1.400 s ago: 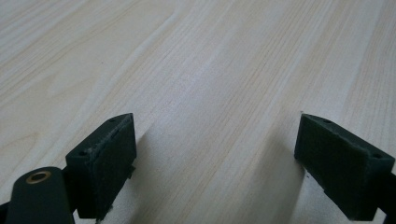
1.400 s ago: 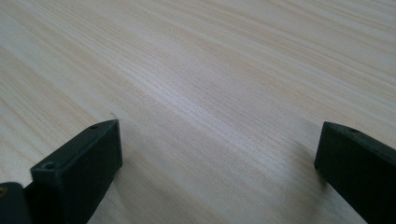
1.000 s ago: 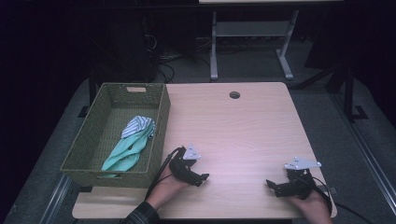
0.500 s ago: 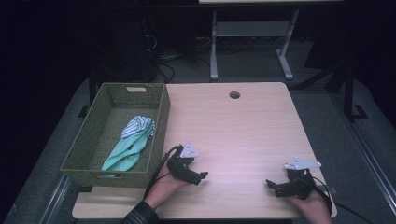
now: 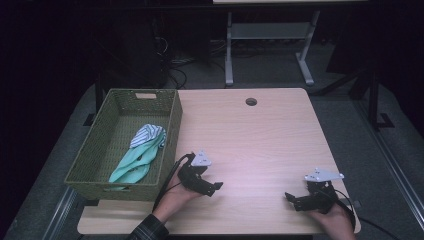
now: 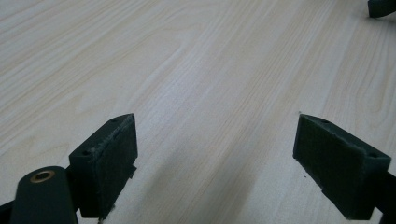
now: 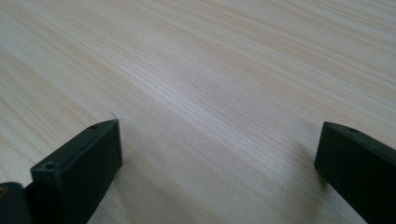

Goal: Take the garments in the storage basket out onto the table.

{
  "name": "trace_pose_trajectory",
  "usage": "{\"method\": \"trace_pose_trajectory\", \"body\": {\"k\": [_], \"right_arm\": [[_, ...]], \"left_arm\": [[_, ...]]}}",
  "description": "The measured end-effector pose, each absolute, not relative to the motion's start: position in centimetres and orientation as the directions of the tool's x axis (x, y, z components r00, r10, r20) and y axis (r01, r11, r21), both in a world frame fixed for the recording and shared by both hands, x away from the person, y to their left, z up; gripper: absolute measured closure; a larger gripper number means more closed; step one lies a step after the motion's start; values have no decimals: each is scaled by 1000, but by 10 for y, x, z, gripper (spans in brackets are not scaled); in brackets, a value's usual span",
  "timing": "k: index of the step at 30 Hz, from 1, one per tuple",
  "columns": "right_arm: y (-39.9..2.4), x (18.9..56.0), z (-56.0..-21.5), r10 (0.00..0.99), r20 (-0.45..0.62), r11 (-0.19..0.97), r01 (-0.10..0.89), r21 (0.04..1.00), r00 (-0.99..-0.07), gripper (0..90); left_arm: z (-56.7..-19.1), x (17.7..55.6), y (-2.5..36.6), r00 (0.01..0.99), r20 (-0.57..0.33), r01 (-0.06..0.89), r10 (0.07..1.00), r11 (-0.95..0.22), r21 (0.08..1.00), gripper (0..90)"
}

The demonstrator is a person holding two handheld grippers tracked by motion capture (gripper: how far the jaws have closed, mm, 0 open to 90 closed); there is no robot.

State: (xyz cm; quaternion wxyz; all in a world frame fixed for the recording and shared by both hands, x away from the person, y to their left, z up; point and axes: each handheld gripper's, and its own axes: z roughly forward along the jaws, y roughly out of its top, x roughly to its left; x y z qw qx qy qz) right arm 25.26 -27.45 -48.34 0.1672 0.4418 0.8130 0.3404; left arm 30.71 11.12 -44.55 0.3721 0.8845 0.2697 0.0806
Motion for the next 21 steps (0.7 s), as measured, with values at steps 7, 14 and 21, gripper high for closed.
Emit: {"method": "trace_pose_trajectory", "body": {"k": [7, 14, 21], "right_arm": [[-275, 253, -483, 832, 28, 379, 604, 701, -554, 3], [-275, 253, -483, 832, 29, 379, 604, 701, -554, 3], [-275, 253, -483, 832, 29, 379, 604, 701, -554, 3]], "left_arm": [[-441, 308, 112, 841, -61, 418, 537, -574, 704, 131], [-436, 309, 112, 840, -66, 420, 538, -568, 708, 130], [-433, 310, 111, 842, -60, 415, 537, -572, 708, 130]]}}
